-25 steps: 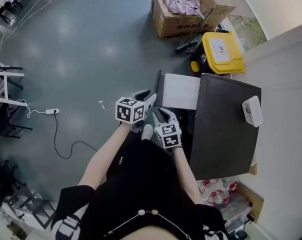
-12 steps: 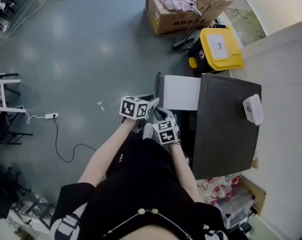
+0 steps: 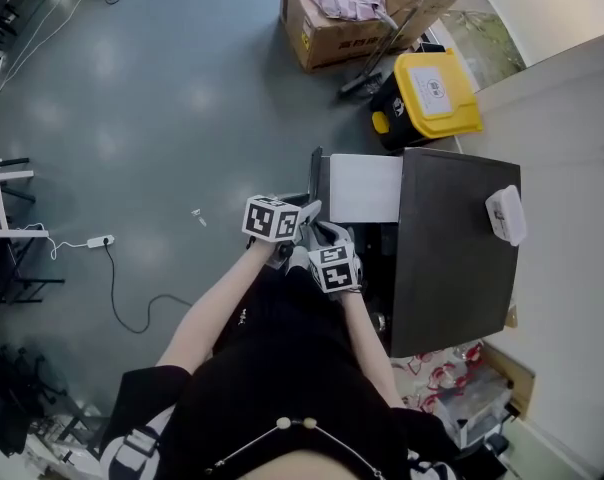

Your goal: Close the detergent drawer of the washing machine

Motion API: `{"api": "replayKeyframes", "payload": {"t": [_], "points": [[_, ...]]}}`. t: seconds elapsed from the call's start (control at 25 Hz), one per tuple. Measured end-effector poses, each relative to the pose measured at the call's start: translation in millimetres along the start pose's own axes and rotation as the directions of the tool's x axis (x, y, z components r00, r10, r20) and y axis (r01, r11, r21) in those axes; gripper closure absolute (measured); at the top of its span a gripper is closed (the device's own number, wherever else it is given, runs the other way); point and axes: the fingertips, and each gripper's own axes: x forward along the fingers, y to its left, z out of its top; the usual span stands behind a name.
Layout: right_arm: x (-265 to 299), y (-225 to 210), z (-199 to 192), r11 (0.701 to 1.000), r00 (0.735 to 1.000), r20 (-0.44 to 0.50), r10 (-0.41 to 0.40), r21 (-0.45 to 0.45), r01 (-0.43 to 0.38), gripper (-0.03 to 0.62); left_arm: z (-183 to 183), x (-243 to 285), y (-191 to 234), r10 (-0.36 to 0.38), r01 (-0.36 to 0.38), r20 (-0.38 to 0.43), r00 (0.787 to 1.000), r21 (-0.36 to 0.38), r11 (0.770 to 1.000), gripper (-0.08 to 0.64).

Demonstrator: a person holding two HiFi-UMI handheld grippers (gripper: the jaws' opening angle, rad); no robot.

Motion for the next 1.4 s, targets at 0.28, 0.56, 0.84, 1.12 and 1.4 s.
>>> {"api": "replayKeyframes", "payload": {"t": [0.28,0.56,0.84,1.12,1.4], "points": [[-3.0,2.1,0.7,0.999,0.999,-0.046,-0.025,-0.032,0.024,0.543,0.3,8.6,-1.5,-0.024,0.024,-0.026,0.999,0.005,1.000,0.437],[-15.4,-0.5,4.9,0.999,0.997,-0.071,0.036,-0.011,-0.037,0.546,1.7,10.4,-6.5,-0.025,0.025,-0.022,0.999,-0.002,1.000,0.437],[-22.1,-1.1,5.3,0.999,0.996,-0.068,0.053,0.017,-0.052,0.552,1.3,10.9,-9.2,-0.001,0.001,-0.015,1.000,0.012,1.000,0.437],[-32.7,-0.6,12.3,0.995,0.993,-0.058,0.100,0.010,-0.099,0.567,7.1,7.9,-15.0,-0.019,0.019,0.003,1.000,-0.031,0.999,0.437],[-39.6,-1.4,17.6,0.995,0.995,-0.021,0.103,0.015,-0.102,0.589,7.7,10.9,-16.2,-0.014,0.015,0.021,1.000,-0.066,0.998,0.437]]}}
